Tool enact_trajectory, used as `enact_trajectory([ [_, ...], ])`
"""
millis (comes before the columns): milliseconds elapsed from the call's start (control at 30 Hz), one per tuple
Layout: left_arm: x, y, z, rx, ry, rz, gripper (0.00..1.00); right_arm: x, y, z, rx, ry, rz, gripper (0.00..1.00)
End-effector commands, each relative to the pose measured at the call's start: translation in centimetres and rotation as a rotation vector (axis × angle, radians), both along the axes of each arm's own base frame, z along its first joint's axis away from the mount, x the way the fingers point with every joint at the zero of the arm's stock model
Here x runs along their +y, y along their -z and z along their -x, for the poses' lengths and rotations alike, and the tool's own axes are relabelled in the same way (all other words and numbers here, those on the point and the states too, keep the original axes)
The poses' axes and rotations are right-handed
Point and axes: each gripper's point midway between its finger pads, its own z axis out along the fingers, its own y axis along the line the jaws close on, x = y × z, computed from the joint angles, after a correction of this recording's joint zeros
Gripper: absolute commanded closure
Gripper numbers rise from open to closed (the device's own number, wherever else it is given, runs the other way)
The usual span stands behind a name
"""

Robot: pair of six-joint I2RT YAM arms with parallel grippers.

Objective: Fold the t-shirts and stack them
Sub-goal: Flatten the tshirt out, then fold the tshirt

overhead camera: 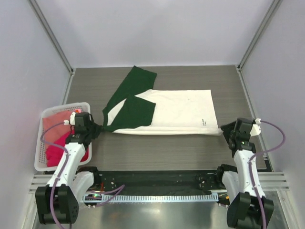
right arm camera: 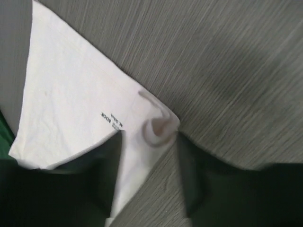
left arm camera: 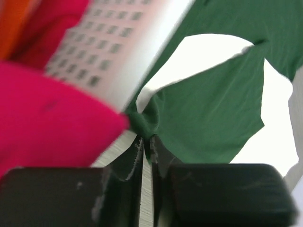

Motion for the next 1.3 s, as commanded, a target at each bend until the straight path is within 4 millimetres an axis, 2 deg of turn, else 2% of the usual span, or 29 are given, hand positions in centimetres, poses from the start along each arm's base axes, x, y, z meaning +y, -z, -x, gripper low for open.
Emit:
enact_trajectory([
  [0,2.2,0.5,1.6,0.037,-0.090,-0.075,0.89,-1.4,-0.5,1.4,-0.028,0.076,0.063,0.37],
  [33,2.1,0.4,1.9,0.030,-0.086,-0.075,0.51,-1.4,-0.7,1.7,-0.030,0.081,0.062,0.25],
  [67,2.1,0.4,2.1,0.036,-0.085,-0.076,0.32,-1.5,-1.4,1.8,-0.050,0.091,0.072,0.17],
  [133,2.2,-0.1,2.6,0.046,-0.067,-0.093,0.11,-2.0,-3.2,1.6,-0.075,0.080,0.120,0.14],
  [233,2.5,-2.8,2.3,0.003,-0.031,-0.144,0.07,-2.7,-6.6,0.5,-0.109,0.037,0.200,0.16],
  [333,2.1,-6.6,1.1,-0.093,0.024,-0.167,0.04,-1.6,-9.5,-2.4,-0.166,-0.128,0.237,0.21],
  [400,1.6,-8.2,-0.2,-0.131,0.077,-0.180,0.03,-1.6,-10.2,-4.7,-0.140,-0.187,0.236,0.25],
  [433,0.8,-10.2,-1.2,-0.179,0.123,-0.163,0.03,-0.7,-10.6,-5.6,-0.152,-0.250,0.210,0.27],
  [467,0.3,-11.1,-2.0,-0.202,0.166,-0.173,0.03,-0.6,-10.3,-6.5,-0.134,-0.290,0.214,0.28],
  [500,0.2,-11.0,-3.3,-0.196,0.182,-0.171,0.03,-0.6,-11.5,-7.6,-0.153,-0.305,0.217,0.31],
  [533,-1.0,-12.5,-4.3,-0.236,0.239,-0.142,0.03,-0.7,-10.2,-8.8,-0.113,-0.325,0.197,0.32],
  [567,-1.6,-13.1,-5.3,-0.260,0.273,-0.144,0.03,-0.4,-10.1,-9.6,-0.115,-0.356,0.187,0.33],
  [600,-2.2,-12.3,-6.9,-0.241,0.299,-0.127,0.03,-0.4,-11.0,-10.8,-0.137,-0.366,0.193,0.35],
  [667,-4.0,-14.3,-9.3,-0.286,0.367,-0.114,0.03,-0.2,-9.3,-12.6,-0.097,-0.395,0.165,0.36],
  [700,-4.4,-14.9,-10.5,-0.296,0.375,-0.110,0.03,-0.3,-9.5,-13.5,-0.098,-0.392,0.158,0.36],
  [733,-4.9,-13.3,-12.1,-0.249,0.385,-0.097,0.03,0.2,-9.4,-14.5,-0.103,-0.402,0.157,0.36],
  [767,-5.8,-15.2,-13.7,-0.299,0.406,-0.093,0.03,0.2,-7.7,-15.3,-0.066,-0.401,0.140,0.36],
  [800,-6.1,-15.3,-14.7,-0.301,0.398,-0.080,0.03,0.3,-7.8,-16.3,-0.074,-0.394,0.142,0.36],
  [833,-6.4,-13.6,-16.2,-0.258,0.396,-0.071,0.03,0.6,-7.7,-17.2,-0.080,-0.398,0.152,0.36],
  [867,-7.0,-14.1,-17.3,-0.282,0.403,-0.070,0.03,0.6,-5.8,-18.0,-0.036,-0.397,0.146,0.36],
  [900,-7.1,-14.9,-18.9,-0.303,0.393,-0.079,0.03,0.2,-6.1,-19.2,-0.041,-0.384,0.167,0.37],
  [967,-7.6,-12.8,-21.5,-0.267,0.396,-0.087,0.03,0.2,-4.9,-20.6,-0.015,-0.393,0.179,0.38],
  [1000,-7.8,-14.0,-23.1,-0.297,0.393,-0.101,0.03,-0.1,-3.6,-21.9,0.012,-0.397,0.179,0.40],
  [1033,-7.8,-13.5,-24.1,-0.292,0.399,-0.114,0.03,-0.4,-2.9,-22.4,0.033,-0.398,0.191,0.40],
  [1067,-7.9,-10.3,-25.6,-0.234,0.400,-0.113,0.03,-0.4,-2.3,-23.1,0.044,-0.402,0.195,0.41],
  [1100,-7.8,-11.6,-27.2,-0.265,0.392,-0.128,0.04,-0.5,-0.9,-24.3,0.069,-0.406,0.194,0.41],
  [1200,-7.7,-7.2,-30.3,-0.202,0.382,-0.146,0.05,-0.3,1.6,-26.3,0.112,-0.428,0.197,0.42],
  [1233,-7.8,-8.5,-31.8,-0.244,0.381,-0.154,0.05,-0.7,2.3,-26.7,0.131,-0.413,0.217,0.42],
  [1267,-7.8,-8.4,-32.8,-0.255,0.385,-0.164,0.05,-0.9,2.8,-27.1,0.144,-0.401,0.235,0.42],
])
